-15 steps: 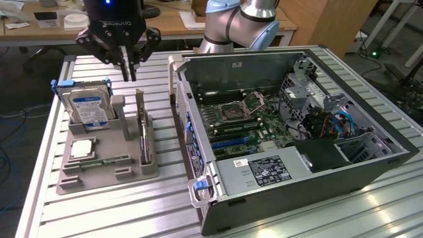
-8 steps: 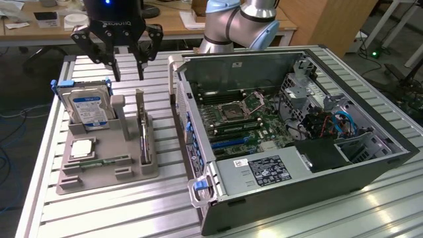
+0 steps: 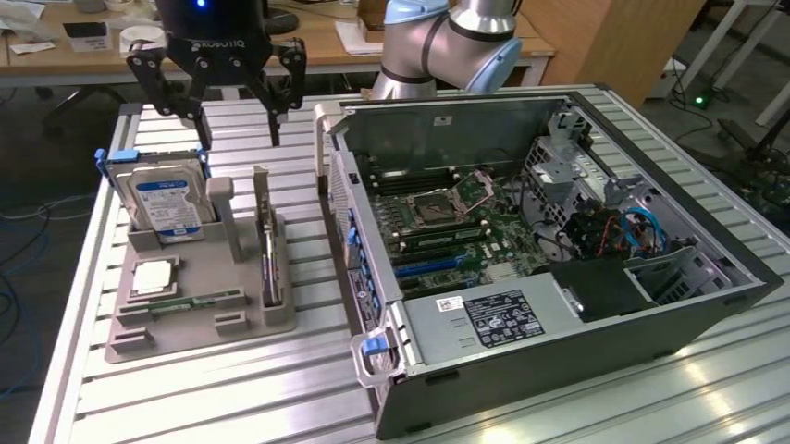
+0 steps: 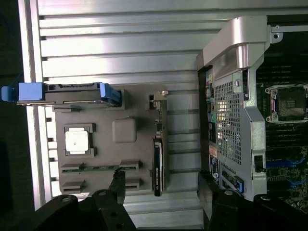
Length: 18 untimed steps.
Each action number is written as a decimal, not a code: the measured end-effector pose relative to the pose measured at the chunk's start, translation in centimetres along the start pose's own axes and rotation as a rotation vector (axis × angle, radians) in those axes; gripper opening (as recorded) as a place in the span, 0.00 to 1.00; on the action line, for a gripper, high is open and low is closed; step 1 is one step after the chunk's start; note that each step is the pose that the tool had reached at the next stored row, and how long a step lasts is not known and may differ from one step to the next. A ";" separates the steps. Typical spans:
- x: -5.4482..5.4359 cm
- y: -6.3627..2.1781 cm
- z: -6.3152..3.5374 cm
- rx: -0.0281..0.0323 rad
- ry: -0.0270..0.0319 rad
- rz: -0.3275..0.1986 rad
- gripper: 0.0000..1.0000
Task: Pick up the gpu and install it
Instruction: 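Pick up the gpu and move the gpu toward the slot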
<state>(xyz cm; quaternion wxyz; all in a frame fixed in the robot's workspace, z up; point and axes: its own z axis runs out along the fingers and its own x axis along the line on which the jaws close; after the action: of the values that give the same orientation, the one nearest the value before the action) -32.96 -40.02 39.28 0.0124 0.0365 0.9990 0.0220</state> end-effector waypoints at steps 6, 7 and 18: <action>-0.1 -0.02 0.24 0.0002 0.0077 -0.046 0.71; -0.1 -0.02 0.30 0.0002 0.0077 -0.046 0.71; -0.2 -0.15 2.27 0.0006 0.0078 -0.046 0.71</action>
<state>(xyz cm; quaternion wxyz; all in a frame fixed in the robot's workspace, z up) -32.72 -40.09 37.01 0.0090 0.0135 0.9996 0.0215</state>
